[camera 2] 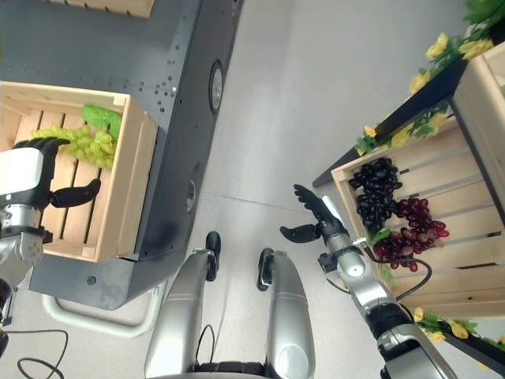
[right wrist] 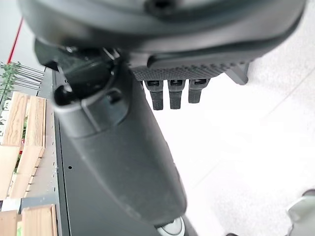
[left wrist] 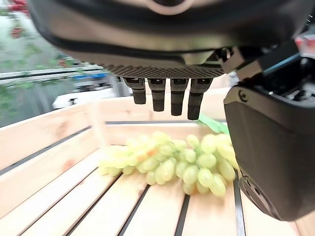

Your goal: Pick up the fruits from the basket on one side to the basket on the other side

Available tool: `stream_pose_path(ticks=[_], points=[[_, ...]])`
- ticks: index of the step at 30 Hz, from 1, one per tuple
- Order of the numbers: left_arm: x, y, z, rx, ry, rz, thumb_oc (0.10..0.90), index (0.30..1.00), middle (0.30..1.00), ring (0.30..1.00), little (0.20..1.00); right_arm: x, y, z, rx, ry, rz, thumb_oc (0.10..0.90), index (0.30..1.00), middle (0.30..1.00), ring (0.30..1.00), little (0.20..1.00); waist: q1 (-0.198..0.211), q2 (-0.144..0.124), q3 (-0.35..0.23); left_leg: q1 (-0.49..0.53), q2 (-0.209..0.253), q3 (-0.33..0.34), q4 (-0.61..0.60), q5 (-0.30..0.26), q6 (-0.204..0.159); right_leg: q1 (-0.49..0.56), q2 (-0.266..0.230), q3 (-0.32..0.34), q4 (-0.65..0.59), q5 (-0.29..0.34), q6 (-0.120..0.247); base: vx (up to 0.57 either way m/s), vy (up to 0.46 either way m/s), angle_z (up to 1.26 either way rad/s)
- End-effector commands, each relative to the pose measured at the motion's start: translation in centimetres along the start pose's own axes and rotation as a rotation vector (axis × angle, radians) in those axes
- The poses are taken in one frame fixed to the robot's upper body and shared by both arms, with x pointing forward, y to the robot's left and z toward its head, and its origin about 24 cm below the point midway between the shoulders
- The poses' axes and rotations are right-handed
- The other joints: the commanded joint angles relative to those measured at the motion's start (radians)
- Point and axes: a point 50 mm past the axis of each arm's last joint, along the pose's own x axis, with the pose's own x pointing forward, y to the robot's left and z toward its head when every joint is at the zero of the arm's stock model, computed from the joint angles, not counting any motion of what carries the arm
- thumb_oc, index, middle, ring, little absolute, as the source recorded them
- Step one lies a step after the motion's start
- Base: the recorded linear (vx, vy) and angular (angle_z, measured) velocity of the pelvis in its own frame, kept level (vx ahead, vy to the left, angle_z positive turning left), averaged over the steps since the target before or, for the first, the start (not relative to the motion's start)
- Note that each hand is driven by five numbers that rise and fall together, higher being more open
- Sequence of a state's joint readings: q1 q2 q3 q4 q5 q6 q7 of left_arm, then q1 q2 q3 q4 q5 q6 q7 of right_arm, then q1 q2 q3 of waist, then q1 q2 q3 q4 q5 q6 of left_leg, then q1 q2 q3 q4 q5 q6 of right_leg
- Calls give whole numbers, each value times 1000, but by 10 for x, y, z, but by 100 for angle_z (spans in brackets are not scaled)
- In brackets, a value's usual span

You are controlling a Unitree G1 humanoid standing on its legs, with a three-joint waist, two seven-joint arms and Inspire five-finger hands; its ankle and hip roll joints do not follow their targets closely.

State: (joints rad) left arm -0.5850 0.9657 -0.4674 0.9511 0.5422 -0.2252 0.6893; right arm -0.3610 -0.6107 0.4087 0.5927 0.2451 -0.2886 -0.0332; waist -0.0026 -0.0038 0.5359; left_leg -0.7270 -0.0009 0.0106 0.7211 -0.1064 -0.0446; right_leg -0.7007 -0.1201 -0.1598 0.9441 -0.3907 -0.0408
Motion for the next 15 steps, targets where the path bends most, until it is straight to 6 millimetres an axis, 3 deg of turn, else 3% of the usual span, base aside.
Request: stream_pose_path(ticks=[1,8,15], points=[[29,56,-22,119,83,225,800,900,900,900,900,10,-20,39,-10,-188,5,800,900,900,900,900,-14,40,-16,68,-38,120,36,-139,76,49,20,-23,-142,118,-10,-54,58,3],[42,78,-36,228,160,267,800,900,900,900,900,13,-17,41,-11,-195,36,800,900,900,900,900,-8,26,-16,48,-28,119,21,-128,74,36,21,-40,-157,125,-5,-30,21,3],[55,95,-34,334,157,302,800,900,900,900,900,17,-20,44,15,-204,27,800,900,900,900,900,-1,15,-16,34,-22,113,8,-120,75,24,21,-55,-168,134,-1,-18,-3,3]])
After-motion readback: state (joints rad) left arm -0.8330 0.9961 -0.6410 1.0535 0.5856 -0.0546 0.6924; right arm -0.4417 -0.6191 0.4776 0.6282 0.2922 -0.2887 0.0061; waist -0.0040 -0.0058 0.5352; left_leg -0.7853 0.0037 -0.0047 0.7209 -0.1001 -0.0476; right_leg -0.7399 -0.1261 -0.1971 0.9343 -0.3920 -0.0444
